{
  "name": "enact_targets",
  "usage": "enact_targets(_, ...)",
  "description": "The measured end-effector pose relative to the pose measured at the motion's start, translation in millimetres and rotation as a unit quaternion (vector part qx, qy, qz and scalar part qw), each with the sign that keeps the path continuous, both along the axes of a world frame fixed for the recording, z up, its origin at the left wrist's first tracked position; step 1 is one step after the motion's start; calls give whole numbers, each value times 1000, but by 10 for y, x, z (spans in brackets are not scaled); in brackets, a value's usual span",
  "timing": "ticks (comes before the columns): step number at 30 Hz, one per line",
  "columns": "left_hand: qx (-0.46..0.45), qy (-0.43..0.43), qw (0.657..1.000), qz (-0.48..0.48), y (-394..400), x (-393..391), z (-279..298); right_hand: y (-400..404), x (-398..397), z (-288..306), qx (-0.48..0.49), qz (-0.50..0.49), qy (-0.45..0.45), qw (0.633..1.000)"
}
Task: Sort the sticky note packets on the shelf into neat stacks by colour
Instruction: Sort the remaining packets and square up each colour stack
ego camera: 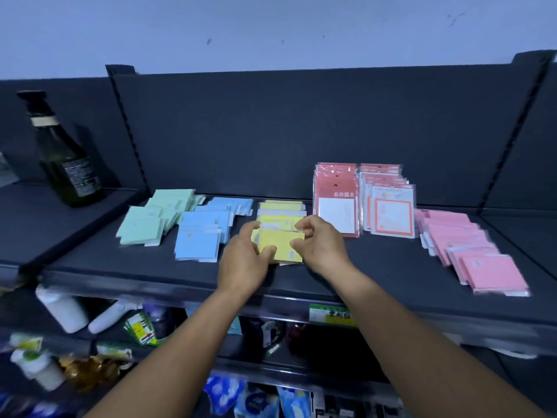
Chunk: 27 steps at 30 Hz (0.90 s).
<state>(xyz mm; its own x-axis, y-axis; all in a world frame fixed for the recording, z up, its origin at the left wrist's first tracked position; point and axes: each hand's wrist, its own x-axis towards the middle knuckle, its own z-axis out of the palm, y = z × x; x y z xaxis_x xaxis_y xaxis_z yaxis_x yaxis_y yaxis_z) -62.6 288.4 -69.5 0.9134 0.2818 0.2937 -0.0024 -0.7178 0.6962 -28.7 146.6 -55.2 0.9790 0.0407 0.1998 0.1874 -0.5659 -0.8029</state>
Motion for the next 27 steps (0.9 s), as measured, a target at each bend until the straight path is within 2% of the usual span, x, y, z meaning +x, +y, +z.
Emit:
enact_targets(7,67,77,994,27,140,-24,-70,222,-90,-124,-51,-33,12,998)
enact_targets(12,128,54,990,23,129,-40,-4,212,-150,-100,-91,-40,31,995)
enact_targets(18,210,-7,975,-66,-127,-57,79,12,-231,11,-160,-37,0,986)
enact_targets(23,249,-3,962,-108,-535,-39,147,-425,-226,91,-243,-34,-16,969)
enact_targets(27,261,-11,956,-134,-999,33,193,-931,-218,105,-262,-36,-20,964)
